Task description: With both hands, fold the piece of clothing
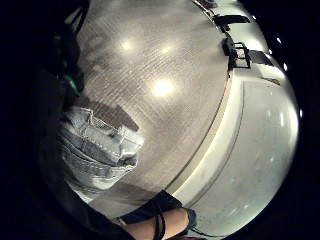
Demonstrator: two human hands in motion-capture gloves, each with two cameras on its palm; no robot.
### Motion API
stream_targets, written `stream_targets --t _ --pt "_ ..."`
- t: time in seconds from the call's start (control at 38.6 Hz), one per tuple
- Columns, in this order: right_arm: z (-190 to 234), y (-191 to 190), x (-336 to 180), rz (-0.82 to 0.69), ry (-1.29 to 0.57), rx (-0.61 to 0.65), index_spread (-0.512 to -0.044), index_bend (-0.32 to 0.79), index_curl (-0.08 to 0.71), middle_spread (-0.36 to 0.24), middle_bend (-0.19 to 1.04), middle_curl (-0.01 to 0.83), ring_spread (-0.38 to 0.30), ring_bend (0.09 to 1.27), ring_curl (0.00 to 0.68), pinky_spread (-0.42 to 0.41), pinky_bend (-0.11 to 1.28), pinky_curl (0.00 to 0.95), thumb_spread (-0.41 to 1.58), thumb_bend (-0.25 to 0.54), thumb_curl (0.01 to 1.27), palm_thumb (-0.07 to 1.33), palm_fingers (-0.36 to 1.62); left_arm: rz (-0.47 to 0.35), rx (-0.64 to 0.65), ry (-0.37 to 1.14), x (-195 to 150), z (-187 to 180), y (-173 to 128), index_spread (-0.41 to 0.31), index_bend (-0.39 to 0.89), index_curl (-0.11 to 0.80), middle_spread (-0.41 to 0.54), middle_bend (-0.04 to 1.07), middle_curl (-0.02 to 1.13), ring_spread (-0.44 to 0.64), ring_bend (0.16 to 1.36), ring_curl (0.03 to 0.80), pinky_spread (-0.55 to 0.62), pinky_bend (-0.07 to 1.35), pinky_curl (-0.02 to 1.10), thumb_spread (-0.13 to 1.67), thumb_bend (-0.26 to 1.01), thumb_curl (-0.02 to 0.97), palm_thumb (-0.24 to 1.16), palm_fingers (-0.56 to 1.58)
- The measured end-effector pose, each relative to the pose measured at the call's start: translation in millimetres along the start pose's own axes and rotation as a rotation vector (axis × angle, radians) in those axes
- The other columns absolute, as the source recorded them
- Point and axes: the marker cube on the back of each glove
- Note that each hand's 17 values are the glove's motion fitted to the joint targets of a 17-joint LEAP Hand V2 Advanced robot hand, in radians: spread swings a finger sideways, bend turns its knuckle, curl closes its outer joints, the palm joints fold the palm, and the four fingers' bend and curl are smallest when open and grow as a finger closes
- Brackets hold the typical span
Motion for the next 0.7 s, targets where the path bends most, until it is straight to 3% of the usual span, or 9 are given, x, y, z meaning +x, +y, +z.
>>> stream_targets --t 0.05,0.23,0.39,0.49,0.57,0.7 --pt "-5.2 -8.1 10.8 0.005 0.012 0.054 -0.107 0.01 0.142 -0.041 0.27 0.480 -0.138 0.60 0.449 -0.137 0.61 0.379 1.26 0.008 0.42 0.56 0.94 0.016 -0.008 0.007 16.9 2.9 1.4 -0.089 0.07 0.252 0.339 0.13 0.21 0.49 0.59 0.375 0.49 0.53 0.41 1.28 -0.03 0.257 0.14 -0.13" --pt "-9.6 0.5 -9.6 -0.095 0.012 0.119 -0.129 0.12 0.177 -0.095 0.25 0.485 -0.197 0.64 0.465 -0.264 0.69 0.401 1.25 0.095 0.45 0.78 1.21 0.023 0.015 0.004 17.1 2.9 1.3 -0.087 0.08 0.217 0.370 0.16 0.20 0.52 0.61 0.368 0.51 0.54 0.40 1.27 -0.02 0.253 0.12 -0.14" --pt "-5.2 -5.5 -1.7 -0.119 0.023 0.124 -0.176 0.17 0.231 -0.153 0.30 0.513 -0.224 0.68 0.486 -0.310 0.68 0.413 1.21 0.128 0.47 0.91 1.32 0.019 0.029 -0.018 15.2 6.0 7.9 -0.086 0.09 0.197 0.377 0.16 0.20 0.53 0.62 0.357 0.52 0.54 0.39 1.27 -0.02 0.250 0.11 -0.13" --pt "-5.8 -25.2 35.0 -0.047 -0.023 0.097 -0.205 0.19 0.263 -0.186 0.33 0.530 -0.233 0.71 0.497 -0.322 0.69 0.421 1.21 0.134 0.47 0.96 1.36 0.089 0.055 0.000 20.6 8.0 19.6 -0.058 0.04 0.168 0.378 0.18 0.21 0.52 0.63 0.354 0.52 0.56 0.39 1.27 -0.02 0.247 0.09 -0.13" --pt "-8.6 -36.0 64.3 0.007 -0.029 0.075 -0.217 0.19 0.286 -0.197 0.35 0.539 -0.235 0.72 0.503 -0.329 0.70 0.426 1.21 0.131 0.46 0.97 1.35 0.164 0.078 0.024 28.2 9.7 30.0 -0.049 0.01 0.136 0.329 0.23 0.23 0.46 0.64 0.356 0.49 0.58 0.39 1.27 -0.02 0.245 0.09 -0.08" --pt "-23.5 -36.5 100.1 0.084 -0.012 0.060 -0.232 0.19 0.317 -0.207 0.37 0.555 -0.236 0.73 0.511 -0.327 0.72 0.438 1.22 0.122 0.44 0.99 1.33 0.194 0.097 0.015 33.4 11.0 34.6 -0.056 0.07 0.130 0.241 0.31 0.28 0.38 0.65 0.354 0.42 0.58 0.39 1.26 -0.01 0.249 0.10 0.03"
